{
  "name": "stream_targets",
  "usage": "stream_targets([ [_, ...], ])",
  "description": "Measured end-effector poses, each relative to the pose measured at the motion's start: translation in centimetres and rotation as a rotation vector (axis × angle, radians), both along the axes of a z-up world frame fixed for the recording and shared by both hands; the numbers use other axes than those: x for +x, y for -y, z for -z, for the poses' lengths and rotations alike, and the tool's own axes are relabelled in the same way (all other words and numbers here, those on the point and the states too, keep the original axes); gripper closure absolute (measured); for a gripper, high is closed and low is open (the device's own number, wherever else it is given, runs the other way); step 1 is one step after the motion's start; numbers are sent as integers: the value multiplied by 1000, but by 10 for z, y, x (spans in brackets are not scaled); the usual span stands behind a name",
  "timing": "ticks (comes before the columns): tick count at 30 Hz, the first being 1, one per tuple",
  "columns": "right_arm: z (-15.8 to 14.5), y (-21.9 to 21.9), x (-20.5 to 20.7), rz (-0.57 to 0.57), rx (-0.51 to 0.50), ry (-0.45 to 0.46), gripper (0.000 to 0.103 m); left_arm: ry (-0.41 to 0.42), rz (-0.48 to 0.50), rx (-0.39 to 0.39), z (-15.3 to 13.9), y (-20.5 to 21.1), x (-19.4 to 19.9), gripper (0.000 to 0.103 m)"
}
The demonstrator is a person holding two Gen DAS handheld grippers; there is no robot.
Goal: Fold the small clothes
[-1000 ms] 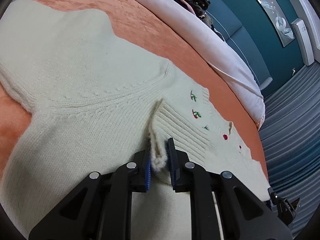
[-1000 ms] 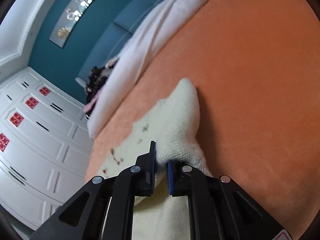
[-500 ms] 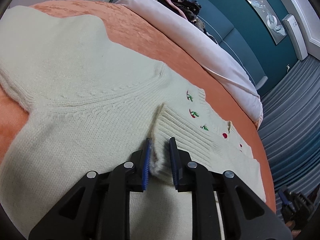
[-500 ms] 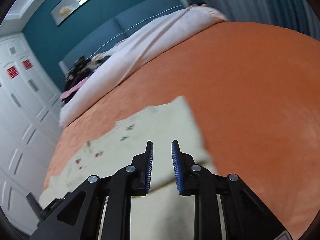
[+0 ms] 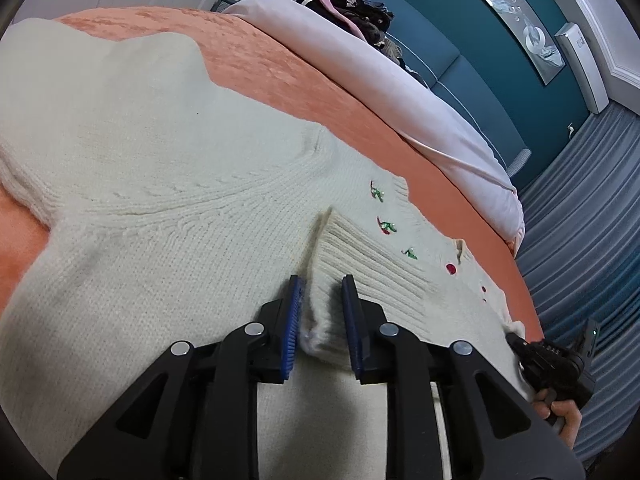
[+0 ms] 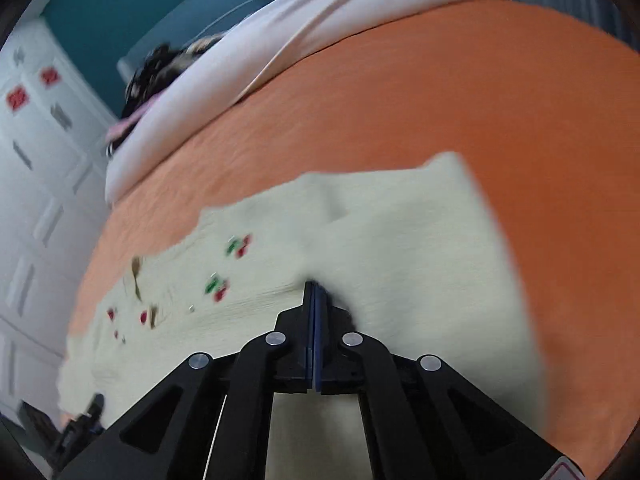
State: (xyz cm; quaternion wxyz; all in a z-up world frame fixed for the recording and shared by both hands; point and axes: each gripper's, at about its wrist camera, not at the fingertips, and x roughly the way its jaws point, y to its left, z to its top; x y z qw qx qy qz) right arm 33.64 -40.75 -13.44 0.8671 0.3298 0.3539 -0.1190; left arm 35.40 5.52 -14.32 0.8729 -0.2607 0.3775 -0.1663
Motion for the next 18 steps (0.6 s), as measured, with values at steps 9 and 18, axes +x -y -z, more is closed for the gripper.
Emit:
stream_targets([
  [9, -17, -58, -96, 84, -146, -5, 80, -32, -176, -85, -33, -69, -12, 48],
  [18, -5, -89, -142, 10, -196, -74, 39, -161, -795, -253, -31, -343, 21, 13],
])
